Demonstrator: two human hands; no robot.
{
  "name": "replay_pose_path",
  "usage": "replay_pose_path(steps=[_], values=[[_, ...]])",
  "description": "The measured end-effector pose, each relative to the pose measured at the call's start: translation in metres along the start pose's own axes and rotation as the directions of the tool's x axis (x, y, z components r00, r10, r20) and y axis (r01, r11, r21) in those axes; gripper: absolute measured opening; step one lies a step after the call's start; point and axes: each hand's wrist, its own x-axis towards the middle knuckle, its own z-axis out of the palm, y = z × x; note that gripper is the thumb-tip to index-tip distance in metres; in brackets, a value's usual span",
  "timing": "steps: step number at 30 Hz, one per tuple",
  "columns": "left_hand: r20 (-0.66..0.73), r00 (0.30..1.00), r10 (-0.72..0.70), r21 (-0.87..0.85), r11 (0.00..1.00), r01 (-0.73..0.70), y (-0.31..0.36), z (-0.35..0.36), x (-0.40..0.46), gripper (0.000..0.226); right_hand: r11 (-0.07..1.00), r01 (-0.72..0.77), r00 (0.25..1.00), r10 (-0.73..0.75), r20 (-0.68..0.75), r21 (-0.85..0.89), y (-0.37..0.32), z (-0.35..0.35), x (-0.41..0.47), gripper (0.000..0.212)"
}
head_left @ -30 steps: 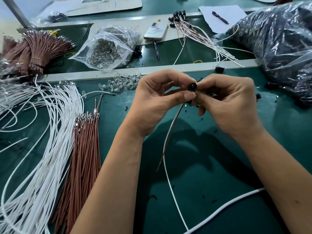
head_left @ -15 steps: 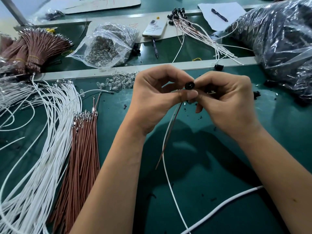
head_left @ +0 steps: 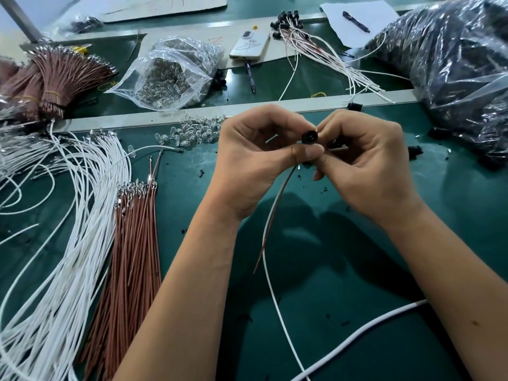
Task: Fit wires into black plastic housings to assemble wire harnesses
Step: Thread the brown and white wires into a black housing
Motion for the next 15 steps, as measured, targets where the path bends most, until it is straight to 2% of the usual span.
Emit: replay_pose_path(steps=[4,15], values=[[0.012,1.000,-0.021,0.028,0.999,0.021,-0.0008,-0.0014,0.0003,0.030,1.000,0.007,1.000,-0.007,-0.006,0.008,0.0027,-0.0020,-0.0003,0.011],[0.006,0.998,-0.059,0.044,0.997,0.059,-0.0017,-0.0054,-0.0003,0.028,0.999,-0.003,1.000,0.003,0.001,0.034,0.0022,-0.0007,-0.0009,0.020]])
